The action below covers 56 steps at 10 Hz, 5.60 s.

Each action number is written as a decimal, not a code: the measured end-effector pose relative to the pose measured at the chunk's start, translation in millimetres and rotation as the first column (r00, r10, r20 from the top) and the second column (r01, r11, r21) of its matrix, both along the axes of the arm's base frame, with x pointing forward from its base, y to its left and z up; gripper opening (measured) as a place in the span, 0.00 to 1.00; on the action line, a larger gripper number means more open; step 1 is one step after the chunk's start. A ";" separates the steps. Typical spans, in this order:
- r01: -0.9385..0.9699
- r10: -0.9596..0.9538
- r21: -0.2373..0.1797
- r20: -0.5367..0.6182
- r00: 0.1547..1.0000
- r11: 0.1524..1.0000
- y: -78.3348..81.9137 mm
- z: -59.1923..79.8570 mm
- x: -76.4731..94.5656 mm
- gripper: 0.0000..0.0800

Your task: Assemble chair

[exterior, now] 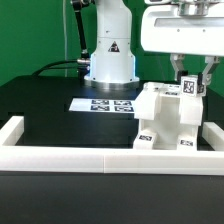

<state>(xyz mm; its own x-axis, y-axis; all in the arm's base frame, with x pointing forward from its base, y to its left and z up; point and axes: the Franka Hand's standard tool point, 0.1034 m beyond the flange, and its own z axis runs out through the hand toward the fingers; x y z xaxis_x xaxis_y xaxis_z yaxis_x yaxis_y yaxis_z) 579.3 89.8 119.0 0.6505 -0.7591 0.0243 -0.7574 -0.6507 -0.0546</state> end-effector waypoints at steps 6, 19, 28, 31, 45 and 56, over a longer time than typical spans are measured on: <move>0.457 -0.456 0.048 -0.032 0.890 0.888 1.8 -0.3 -1.3 0.36; 0.265 -0.264 0.051 -0.027 0.964 0.963 5.0 0.9 -0.8 0.81; -0.552 0.553 -0.051 0.006 0.833 0.833 4.6 2.4 2.1 0.81; -0.721 0.723 -0.075 -0.012 0.691 0.688 -0.6 1.5 2.9 0.81; -0.038 0.038 0.005 0.010 0.999 0.999 -3.7 0.0 3.1 0.36; 0.396 -0.397 0.045 -0.005 0.918 0.917 -5.4 1.0 5.5 0.75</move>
Offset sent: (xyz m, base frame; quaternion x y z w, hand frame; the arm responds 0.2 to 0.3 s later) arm -0.0018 -0.0008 0.0004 0.0000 -0.0187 0.2342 0.9720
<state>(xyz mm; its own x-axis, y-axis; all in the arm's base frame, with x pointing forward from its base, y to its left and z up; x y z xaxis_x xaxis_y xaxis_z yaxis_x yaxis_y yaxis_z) 584.8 84.4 120.0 0.2959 -0.9551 -0.0137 -0.9524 -0.2940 -0.0802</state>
